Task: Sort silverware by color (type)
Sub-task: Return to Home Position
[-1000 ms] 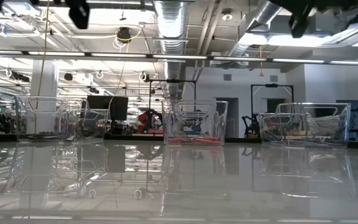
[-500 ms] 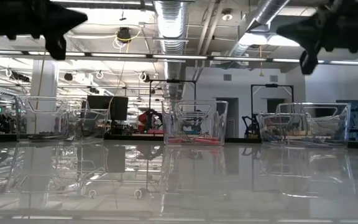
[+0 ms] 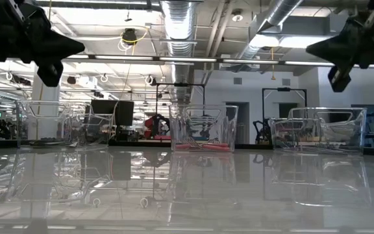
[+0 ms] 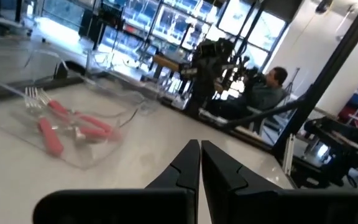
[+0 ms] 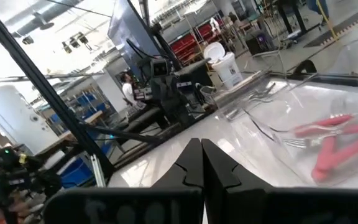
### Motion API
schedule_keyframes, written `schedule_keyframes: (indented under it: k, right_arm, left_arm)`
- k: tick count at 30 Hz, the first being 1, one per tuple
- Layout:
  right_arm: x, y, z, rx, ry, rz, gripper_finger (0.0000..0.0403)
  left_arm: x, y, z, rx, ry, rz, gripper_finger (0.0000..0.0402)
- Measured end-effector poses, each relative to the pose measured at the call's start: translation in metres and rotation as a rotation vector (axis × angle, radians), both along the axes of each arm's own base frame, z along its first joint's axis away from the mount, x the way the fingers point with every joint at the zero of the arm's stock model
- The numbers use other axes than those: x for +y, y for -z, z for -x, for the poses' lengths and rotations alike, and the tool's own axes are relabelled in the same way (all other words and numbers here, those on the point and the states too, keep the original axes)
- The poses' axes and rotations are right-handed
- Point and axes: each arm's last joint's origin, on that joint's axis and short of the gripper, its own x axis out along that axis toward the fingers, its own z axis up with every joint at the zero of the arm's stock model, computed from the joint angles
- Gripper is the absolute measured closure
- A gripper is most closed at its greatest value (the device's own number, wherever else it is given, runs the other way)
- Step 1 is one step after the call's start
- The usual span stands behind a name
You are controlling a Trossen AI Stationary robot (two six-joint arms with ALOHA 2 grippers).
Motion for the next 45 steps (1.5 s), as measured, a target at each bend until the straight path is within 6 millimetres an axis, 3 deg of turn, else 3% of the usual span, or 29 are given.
schedule_keyframes:
  k: [8,13,18,45]
  right_arm:
    - [-0.002,0.017,-0.001,0.053,0.049,0.027,0.0389]
    - [0.000,0.016,-0.002,0.073,-0.051,0.243,0.0376]
    - [0.000,0.020,-0.003,0.121,-0.042,0.394,0.0354]
    - [0.000,0.021,-0.003,0.132,-0.036,0.396,0.0347]
  left_arm:
    - [0.000,0.009,-0.002,0.021,-0.036,-0.020,0.0401]
    - [0.000,0.013,-0.003,0.068,-0.032,-0.020,0.0401]
    - [0.000,0.013,-0.003,0.077,-0.037,-0.065,0.0401]
    - [0.000,0.014,-0.003,0.094,-0.041,-0.135,0.0401]
